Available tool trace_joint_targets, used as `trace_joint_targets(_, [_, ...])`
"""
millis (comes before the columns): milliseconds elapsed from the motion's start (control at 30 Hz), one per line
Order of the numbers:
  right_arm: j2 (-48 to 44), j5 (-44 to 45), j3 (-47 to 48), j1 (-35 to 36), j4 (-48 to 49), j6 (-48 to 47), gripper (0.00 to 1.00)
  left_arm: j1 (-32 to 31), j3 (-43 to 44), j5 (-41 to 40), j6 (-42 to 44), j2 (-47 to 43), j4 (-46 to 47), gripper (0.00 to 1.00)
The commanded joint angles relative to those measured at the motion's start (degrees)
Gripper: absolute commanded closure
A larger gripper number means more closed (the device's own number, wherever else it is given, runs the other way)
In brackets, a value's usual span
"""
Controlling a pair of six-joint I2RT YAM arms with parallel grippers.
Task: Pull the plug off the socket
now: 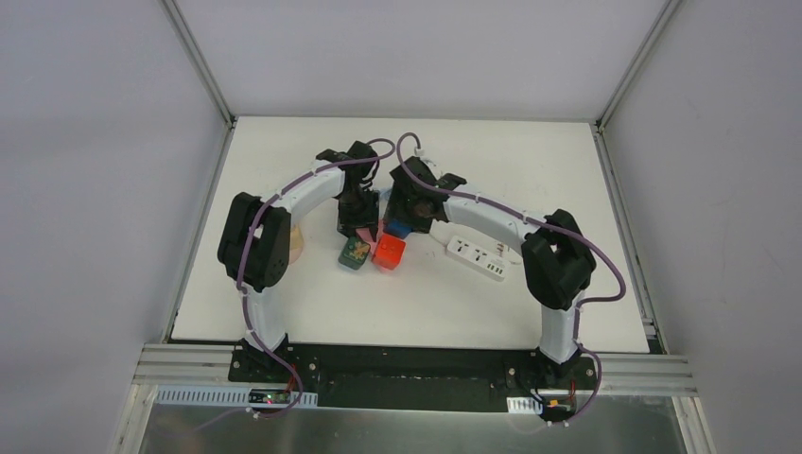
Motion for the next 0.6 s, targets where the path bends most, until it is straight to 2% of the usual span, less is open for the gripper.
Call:
trace_joint_targets(0, [0.75, 11.47, 10.17, 6.10, -5.85, -9.65, 1.00, 0.55, -1.14, -4.32, -0.22, 4.31, -1.88, 0.51])
trace_joint_targets(133, [-1.55, 7.56, 8.06, 4.61, -2.56, -8.07, 1.00, 0.78, -1.02, -4.33, -0.39, 4.61, -2.19, 0.51])
trace_joint_targets(300, [-6.89, -7.56, -1.18, -1.02, 8.70, -0.75, 1.00, 1.09, -1.17, -4.02, -0.48, 4.89, -2.23, 0.52])
trace_joint_targets(367, [-7.56, -10.87, -3.01, -1.85, 11.82, 0.96, 1.00, 1.25, -1.40, -3.71, -0.64, 4.88, -2.03, 0.52])
trace_joint_targets(433, [-6.39, -9.17, -1.02, -0.25, 10.15, -1.22, 1.00, 1.57, -1.62, -3.10, -0.82, 4.87, -1.64, 0.53])
trace_joint_targets(567, [-1.34, 2.34, 7.04, 4.41, 0.44, -7.87, 1.00, 2.01, -1.70, -2.17, -1.02, 5.05, -1.35, 0.57])
